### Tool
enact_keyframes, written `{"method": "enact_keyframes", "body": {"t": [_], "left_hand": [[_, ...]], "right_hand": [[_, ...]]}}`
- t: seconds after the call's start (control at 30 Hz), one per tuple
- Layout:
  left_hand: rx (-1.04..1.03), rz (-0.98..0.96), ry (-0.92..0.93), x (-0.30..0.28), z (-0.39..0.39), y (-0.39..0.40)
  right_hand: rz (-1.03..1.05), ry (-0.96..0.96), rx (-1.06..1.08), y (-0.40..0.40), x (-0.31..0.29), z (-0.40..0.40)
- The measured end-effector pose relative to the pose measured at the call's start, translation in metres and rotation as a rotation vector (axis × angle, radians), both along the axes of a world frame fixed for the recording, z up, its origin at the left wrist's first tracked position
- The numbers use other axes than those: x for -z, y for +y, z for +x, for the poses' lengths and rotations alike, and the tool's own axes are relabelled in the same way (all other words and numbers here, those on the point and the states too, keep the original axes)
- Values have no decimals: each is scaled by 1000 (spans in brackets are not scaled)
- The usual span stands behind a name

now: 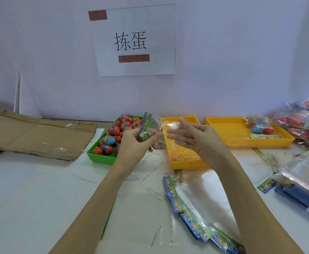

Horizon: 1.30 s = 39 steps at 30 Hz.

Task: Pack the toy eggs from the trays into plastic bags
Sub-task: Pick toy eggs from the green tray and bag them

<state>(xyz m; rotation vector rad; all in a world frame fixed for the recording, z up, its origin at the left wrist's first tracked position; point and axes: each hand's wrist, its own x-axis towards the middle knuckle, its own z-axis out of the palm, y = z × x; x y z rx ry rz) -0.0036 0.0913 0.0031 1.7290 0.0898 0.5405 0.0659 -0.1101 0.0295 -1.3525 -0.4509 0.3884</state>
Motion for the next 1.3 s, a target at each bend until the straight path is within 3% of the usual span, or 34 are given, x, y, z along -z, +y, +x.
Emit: {"method": "enact_keyframes", "body": {"t": [0.13,0.37,0.8,1.03,1.1,1.17,1.23,1.3], "left_hand": [[-13,-14,44,-1,-2,2],[137,-3,23,-3,-5,1],[103,-60,-1,-1,-4,-2],[27,28,-53,0,-3,-4],[-27,-17,-32,0,-1,-4],[-75,-32,-55,-2,-1,-3],[-84,168,-92,-4,-2,3],[-17,497,-129,-7,-5,7]], "right_hand": [[41,118,-184,-6,-4,4],[56,259,-246,-5,-1,3],[38,165,-294,1,-2,-4],[-3,118,-243,-1,-1,-1],[-37,11,-124,1,0,-2],[-180,-215,57,5,1,-3],[-363,-441,218,8,2,-4],[-446,-551,274,11,3,-5]]}}
